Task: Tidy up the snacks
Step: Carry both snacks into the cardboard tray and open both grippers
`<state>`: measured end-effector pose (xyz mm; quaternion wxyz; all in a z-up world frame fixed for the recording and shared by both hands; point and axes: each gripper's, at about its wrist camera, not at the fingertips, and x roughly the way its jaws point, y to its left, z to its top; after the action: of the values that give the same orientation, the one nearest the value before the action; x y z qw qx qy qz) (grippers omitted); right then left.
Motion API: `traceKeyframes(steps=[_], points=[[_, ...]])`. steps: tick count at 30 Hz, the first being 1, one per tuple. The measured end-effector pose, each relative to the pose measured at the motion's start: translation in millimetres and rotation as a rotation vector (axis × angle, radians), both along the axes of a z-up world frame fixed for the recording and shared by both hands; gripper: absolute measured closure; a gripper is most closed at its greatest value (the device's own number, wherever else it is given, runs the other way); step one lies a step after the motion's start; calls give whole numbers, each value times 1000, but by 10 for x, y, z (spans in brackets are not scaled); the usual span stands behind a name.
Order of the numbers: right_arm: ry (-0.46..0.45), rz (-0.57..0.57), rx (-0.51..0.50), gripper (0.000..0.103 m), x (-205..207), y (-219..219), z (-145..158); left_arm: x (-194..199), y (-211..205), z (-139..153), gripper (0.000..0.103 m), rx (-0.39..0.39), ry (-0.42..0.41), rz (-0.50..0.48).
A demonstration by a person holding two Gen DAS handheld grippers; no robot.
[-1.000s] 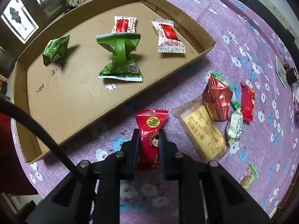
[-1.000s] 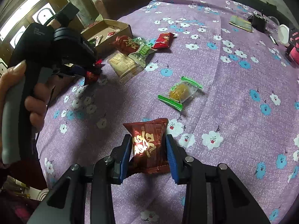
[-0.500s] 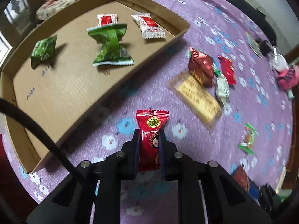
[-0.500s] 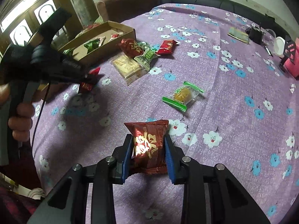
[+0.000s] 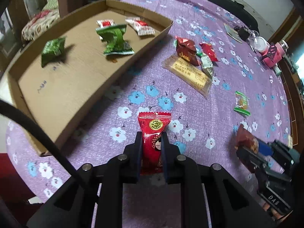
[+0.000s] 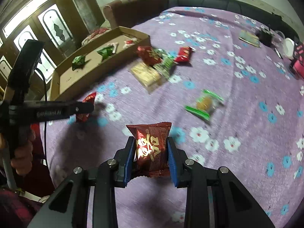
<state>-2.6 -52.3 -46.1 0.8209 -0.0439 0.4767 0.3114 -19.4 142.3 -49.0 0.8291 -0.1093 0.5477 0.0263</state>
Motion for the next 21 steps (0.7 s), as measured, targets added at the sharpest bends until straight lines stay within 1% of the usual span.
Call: traceKeyframes(steps=[6,11,14,16,21], points=[[-28,62,23,72,41,331,153,-54,31,95,84,16,-30,-4],[-69,133,45,71,116,733,345,-99,237,293,84,9,-76,26],[-91,166,69,71,180,951,458,-81,416,441,83,14,-112,59],[-105,184,89,71,244,1112,535,-46,554,513,83,36,-137,88],[-106,211,121,71,421,1517,593,87,921,554,83,83,-155,169]])
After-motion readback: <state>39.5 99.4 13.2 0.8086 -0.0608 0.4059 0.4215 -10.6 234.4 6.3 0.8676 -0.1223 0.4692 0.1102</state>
